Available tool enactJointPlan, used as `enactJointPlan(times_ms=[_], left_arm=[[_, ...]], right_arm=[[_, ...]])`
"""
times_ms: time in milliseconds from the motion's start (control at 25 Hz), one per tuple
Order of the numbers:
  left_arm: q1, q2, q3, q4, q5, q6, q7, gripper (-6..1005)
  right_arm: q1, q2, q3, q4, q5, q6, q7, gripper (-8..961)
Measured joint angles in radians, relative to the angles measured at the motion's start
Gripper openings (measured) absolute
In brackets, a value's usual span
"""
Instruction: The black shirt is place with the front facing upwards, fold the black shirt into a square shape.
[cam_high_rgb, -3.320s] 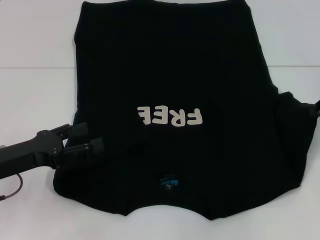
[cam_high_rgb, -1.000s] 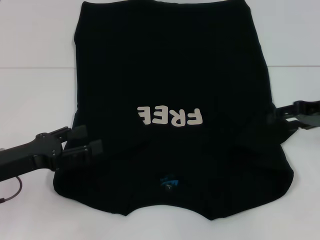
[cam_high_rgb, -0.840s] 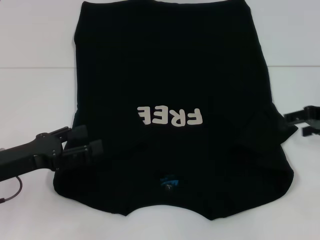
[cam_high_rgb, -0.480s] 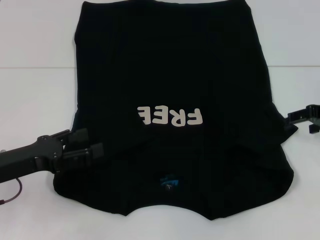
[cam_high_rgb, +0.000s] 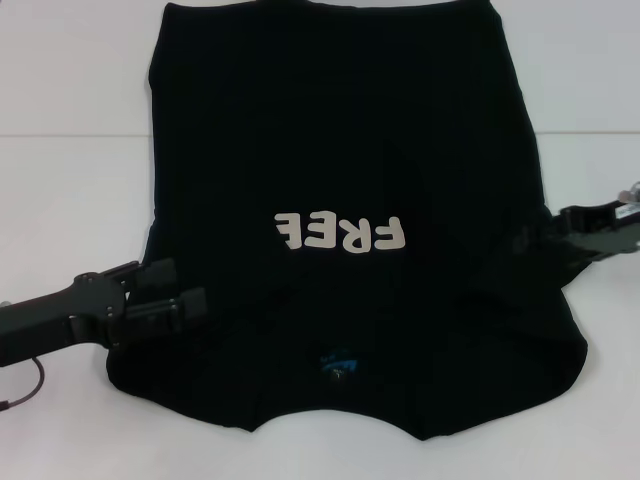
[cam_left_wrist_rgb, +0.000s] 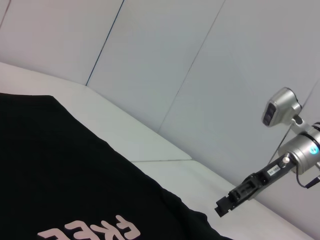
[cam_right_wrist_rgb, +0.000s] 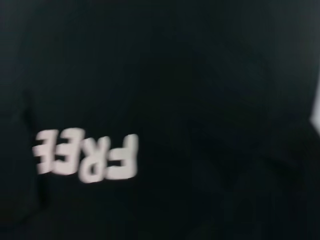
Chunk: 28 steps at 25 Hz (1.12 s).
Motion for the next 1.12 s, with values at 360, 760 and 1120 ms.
enactJointPlan(times_ms=[360, 760, 1120], left_arm=[[0.001, 0.000, 0.000, 0.002, 0.000, 0.000, 0.000, 905], [0.002, 0.000, 0.000, -0.001, 0.000, -0.001, 0.000, 905], [-0.002, 0.000, 0.000, -0.002, 0.000, -0.003, -0.001, 906]], right_arm=[[0.003, 0.005, -0.009, 0.040, 0.111, -0.042, -0.052, 858], [-0.017, -0.009, -0.018, 0.043, -0.019, 0.111, -0.019, 857], [-0.022, -0.011, -0.020, 0.050, -0.118, 0.166, 0.007, 858]])
